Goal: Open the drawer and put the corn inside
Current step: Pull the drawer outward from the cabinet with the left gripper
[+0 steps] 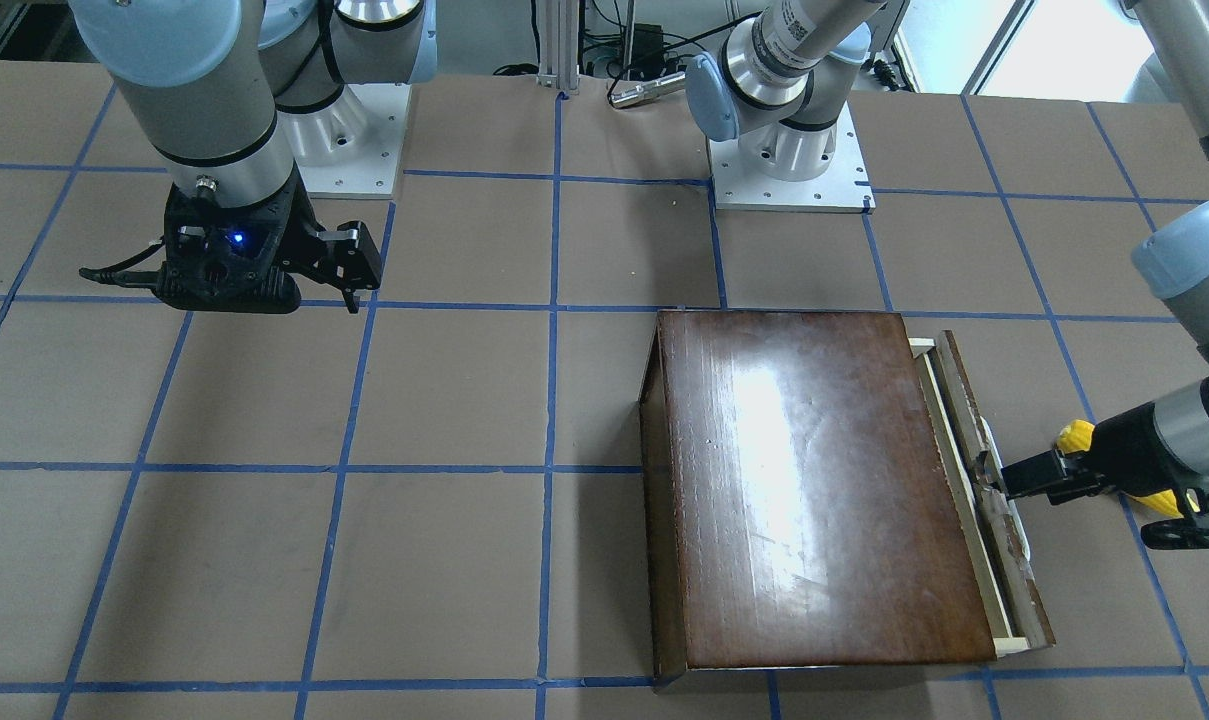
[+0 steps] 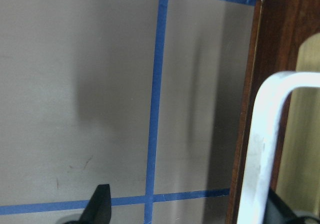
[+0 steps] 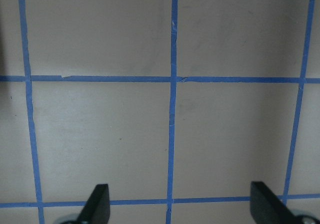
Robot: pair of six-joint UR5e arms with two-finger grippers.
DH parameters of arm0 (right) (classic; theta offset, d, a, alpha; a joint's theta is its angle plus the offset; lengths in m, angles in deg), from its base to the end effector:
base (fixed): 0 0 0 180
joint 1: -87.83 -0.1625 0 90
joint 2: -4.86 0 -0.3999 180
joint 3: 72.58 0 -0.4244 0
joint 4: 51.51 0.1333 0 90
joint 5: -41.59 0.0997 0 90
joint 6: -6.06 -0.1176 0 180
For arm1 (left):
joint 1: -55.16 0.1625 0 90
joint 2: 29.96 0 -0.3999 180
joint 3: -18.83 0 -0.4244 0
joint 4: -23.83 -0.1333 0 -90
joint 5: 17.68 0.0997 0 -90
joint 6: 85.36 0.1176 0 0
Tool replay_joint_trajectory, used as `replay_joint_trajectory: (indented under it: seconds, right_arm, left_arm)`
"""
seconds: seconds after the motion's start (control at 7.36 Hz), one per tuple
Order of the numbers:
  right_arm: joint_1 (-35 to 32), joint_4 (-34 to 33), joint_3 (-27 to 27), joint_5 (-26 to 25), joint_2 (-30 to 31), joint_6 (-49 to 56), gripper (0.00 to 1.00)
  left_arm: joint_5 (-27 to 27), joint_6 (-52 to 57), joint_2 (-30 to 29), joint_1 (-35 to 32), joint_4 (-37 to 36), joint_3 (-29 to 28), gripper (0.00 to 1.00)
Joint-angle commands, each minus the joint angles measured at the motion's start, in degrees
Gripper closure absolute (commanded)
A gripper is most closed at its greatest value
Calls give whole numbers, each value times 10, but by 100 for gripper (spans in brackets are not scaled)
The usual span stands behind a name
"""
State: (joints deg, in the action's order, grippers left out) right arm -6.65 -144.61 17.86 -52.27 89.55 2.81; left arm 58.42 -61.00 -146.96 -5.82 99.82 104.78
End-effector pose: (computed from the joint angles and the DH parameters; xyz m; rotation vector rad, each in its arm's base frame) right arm 0.1682 -0.5420 0.3963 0.0354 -3.0704 -0.0639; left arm 0.1756 -0.6495 0.2251 0.1433 -2.8516 -0.0431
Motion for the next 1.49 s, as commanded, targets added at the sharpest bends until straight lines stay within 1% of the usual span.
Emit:
replay_joint_trajectory:
  seconds: [0.0, 0.27, 0.41, 1.36]
  right_arm:
    - [0, 0, 0, 0, 0, 0, 0]
    - [0, -1, 0, 0, 0, 0, 0]
    - [0, -1, 0, 0, 0, 0, 0]
    - [0, -1, 0, 0, 0, 0, 0]
  left_arm:
    - [1, 1, -1, 2, -1, -1, 0]
    - [9, 1, 0, 9, 0, -1, 0]
    - [9, 2, -2, 22, 0, -1, 0]
    - [10, 2, 3, 25, 1, -2, 0]
